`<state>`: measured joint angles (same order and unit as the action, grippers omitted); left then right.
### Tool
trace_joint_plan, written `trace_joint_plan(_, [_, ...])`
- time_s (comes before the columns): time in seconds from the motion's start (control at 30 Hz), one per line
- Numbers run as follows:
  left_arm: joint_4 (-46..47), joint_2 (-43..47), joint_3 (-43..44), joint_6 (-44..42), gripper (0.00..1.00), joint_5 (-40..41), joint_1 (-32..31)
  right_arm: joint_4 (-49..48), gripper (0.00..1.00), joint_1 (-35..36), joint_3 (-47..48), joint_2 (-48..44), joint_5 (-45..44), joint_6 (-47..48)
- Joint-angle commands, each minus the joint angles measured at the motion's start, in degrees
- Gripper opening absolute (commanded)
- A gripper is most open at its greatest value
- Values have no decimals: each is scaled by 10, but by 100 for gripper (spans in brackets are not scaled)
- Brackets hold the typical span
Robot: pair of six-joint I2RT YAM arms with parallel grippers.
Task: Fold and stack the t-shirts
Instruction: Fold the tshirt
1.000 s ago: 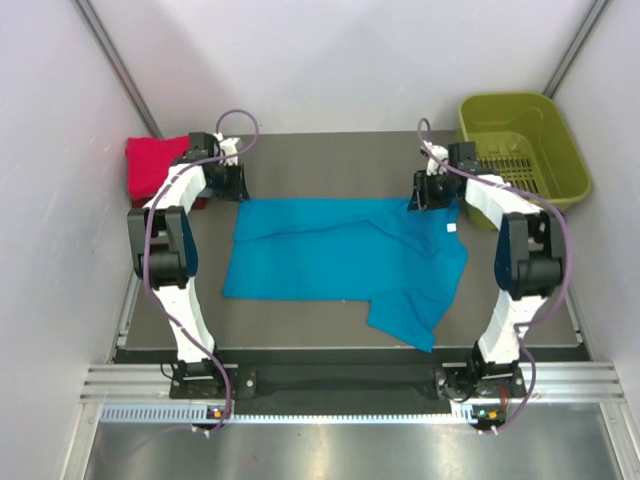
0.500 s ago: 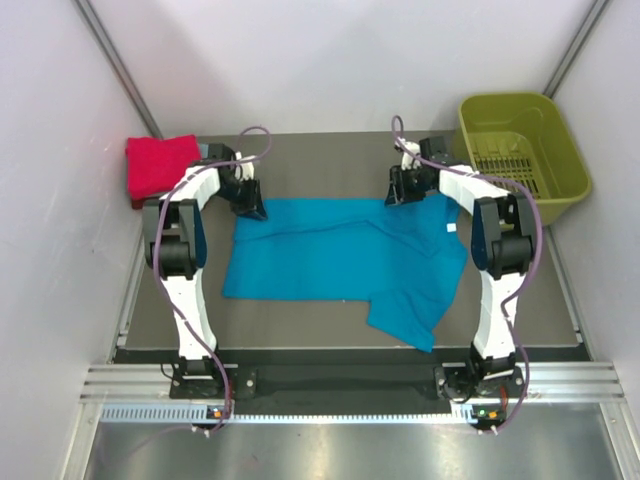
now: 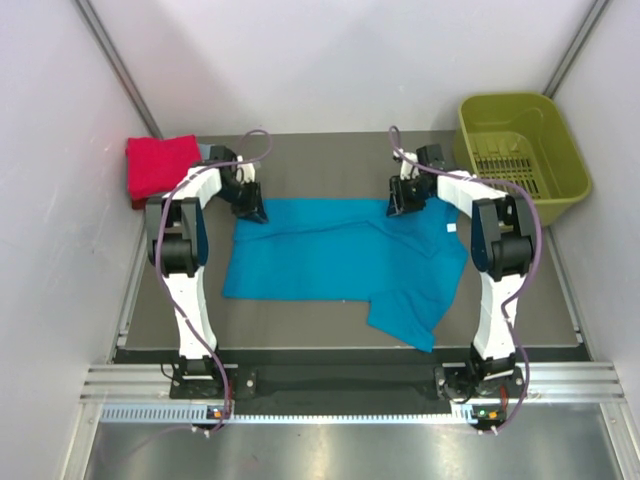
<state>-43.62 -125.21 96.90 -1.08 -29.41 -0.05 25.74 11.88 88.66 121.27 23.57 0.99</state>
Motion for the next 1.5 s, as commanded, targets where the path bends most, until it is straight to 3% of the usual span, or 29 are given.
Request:
trace_joint_plan(0.0, [-4,-11,24,9,28,-17,2,5,40,2,-12,-39,-8,8])
trace_joint_plan(0.17, [-5,-20,36,8,27,-21,2,25,26,5,-15,-57,-16,15])
trace_joint_plan(0.37, [14,-25,31,9,27,-27,2,50,17,25,-32,-103,-26,19])
trace_joint_plan(0.77, [41,-20,7,20,27,-43,2,79,18,143,-140,-235,-42,-6])
trace_joint_plan(0.93, [35,-11,10,17,27,-41,3,79,30,154,-154,-269,-74,-27])
trace_joint_plan(1.13, [27,-16,23,26,27,-40,2,35,30,68,-97,-228,-98,-14])
trace_joint_plan(1.23, [7,-31,43,29,26,-39,2,15,30,20,-54,-157,-88,10])
trace_joint_plan(1.47, [13,-27,21,36,24,-43,2,6,28,-1,76,-25,-53,9])
